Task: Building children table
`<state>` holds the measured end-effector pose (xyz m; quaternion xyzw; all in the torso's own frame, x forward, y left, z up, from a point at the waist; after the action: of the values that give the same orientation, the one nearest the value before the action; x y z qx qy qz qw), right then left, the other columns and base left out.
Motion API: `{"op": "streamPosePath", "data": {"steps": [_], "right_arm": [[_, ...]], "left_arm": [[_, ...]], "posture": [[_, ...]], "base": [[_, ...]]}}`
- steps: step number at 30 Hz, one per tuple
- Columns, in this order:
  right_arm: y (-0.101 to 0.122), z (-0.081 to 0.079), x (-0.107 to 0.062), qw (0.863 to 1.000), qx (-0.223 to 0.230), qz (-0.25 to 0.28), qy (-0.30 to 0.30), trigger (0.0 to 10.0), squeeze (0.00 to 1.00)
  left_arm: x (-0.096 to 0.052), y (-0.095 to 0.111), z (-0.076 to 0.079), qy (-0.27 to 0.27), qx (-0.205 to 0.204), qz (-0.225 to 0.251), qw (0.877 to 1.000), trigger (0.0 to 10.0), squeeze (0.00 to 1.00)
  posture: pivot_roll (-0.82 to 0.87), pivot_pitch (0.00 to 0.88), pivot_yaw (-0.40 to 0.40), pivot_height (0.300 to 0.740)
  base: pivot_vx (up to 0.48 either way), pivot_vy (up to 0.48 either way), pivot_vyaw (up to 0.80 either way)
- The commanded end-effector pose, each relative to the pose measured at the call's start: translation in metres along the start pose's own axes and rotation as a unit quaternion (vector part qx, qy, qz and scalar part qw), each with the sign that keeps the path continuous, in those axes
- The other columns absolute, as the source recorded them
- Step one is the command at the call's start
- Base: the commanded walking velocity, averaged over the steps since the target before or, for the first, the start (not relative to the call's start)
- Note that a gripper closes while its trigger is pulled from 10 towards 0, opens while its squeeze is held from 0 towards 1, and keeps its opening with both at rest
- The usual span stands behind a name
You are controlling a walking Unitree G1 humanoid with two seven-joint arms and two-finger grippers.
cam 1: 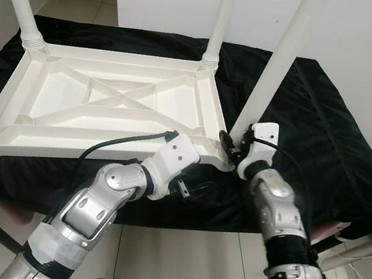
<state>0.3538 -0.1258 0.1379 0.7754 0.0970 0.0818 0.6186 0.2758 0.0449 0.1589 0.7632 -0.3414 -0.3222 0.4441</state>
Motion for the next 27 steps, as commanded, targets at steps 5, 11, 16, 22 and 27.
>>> {"op": "streamPosePath", "data": {"steps": [5,11,16,22,27], "right_arm": [[-0.015,-0.006,-0.008,0.989,0.025,-0.004,-0.143,10.0,0.0],[-0.015,-0.018,-0.009,0.981,0.052,0.006,-0.186,10.0,0.0],[-0.007,-0.013,-0.013,0.982,0.039,0.015,-0.184,10.0,1.0],[0.004,-0.007,-0.017,0.983,0.032,0.048,-0.176,10.0,1.0],[0.011,-0.001,-0.021,0.985,0.046,0.07,-0.153,10.0,1.0]], "left_arm": [[0.002,-0.002,-0.001,0.013,-0.005,-0.008,1.0,10.0,0.0],[0.002,-0.001,-0.001,0.018,-0.008,-0.006,1.0,10.0,0.0],[0.001,-0.002,0.001,0.017,-0.009,-0.007,1.0,10.0,0.0],[0.0,-0.002,0.0,0.022,-0.01,-0.009,1.0,10.0,0.0],[-0.001,-0.002,-0.001,0.023,-0.01,-0.009,1.0,10.0,0.0]], "posture": [[-0.05,0.016,-0.009,0.74],[-0.05,0.019,-0.011,0.74],[-0.05,0.026,-0.018,0.74],[-0.05,0.028,-0.018,0.74],[-0.05,0.032,-0.013,0.74]], "base": [[0.0,0.0,0.0],[0.0,0.0,0.0],[0.0,0.0,0.0],[0.0,0.0,0.0],[0.0,0.0,0.0]]}}
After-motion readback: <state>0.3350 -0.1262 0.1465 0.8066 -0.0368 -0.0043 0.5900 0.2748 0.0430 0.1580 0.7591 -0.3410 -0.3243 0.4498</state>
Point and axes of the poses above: a point about 5 cm out from each wrist's last joint towards the gripper, its own x axis pointing out of the wrist towards the gripper, its own y axis along the axis of the wrist's last joint, z = x × y, the point moved 1 cm from there along x, pointing out of the wrist towards the gripper, and after that the axes turned 12 degrees about x, right-handed, at the moved point
